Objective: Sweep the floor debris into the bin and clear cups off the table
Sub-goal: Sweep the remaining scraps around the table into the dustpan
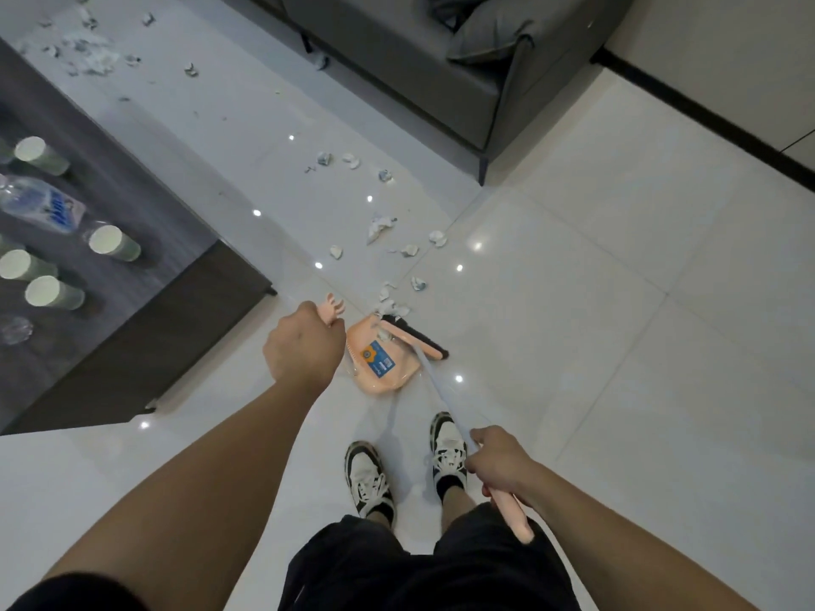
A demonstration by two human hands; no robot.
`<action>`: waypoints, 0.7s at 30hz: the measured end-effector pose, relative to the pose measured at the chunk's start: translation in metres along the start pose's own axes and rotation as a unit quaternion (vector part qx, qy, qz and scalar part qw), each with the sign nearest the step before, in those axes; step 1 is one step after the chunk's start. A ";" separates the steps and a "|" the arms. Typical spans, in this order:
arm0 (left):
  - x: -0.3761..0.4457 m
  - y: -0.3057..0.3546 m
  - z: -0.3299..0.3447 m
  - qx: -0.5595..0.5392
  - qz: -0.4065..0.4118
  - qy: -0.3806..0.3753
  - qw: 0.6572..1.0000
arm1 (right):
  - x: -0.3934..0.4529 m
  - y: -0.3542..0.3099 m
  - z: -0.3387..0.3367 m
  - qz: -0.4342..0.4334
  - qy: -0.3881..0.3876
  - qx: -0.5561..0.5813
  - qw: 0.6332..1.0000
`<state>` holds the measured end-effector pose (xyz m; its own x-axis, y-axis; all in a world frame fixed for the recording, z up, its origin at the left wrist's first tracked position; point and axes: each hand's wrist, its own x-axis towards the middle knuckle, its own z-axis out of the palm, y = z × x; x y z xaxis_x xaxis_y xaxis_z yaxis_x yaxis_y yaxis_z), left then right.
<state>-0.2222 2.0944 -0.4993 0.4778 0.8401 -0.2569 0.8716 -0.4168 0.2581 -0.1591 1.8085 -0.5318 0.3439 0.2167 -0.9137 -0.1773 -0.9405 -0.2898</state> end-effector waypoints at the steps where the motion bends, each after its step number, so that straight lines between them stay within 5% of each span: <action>1: -0.001 -0.004 -0.001 -0.002 0.002 0.003 1.000 | -0.004 0.000 0.002 0.001 -0.003 -0.002 1.000; 11: 0.005 -0.032 -0.013 -0.008 -0.007 -0.011 1.000 | -0.042 -0.008 -0.012 0.011 -0.029 0.108 0.994; 21: 0.001 -0.055 -0.025 -0.033 -0.077 0.008 0.996 | -0.022 -0.046 -0.043 -0.024 0.061 0.157 0.985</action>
<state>-0.2728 2.1269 -0.4905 0.3363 0.8982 -0.2829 0.9250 -0.2588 0.2782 -0.1190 1.8354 -0.4862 0.4641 0.2079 -0.8610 -0.4281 -0.7984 -0.4235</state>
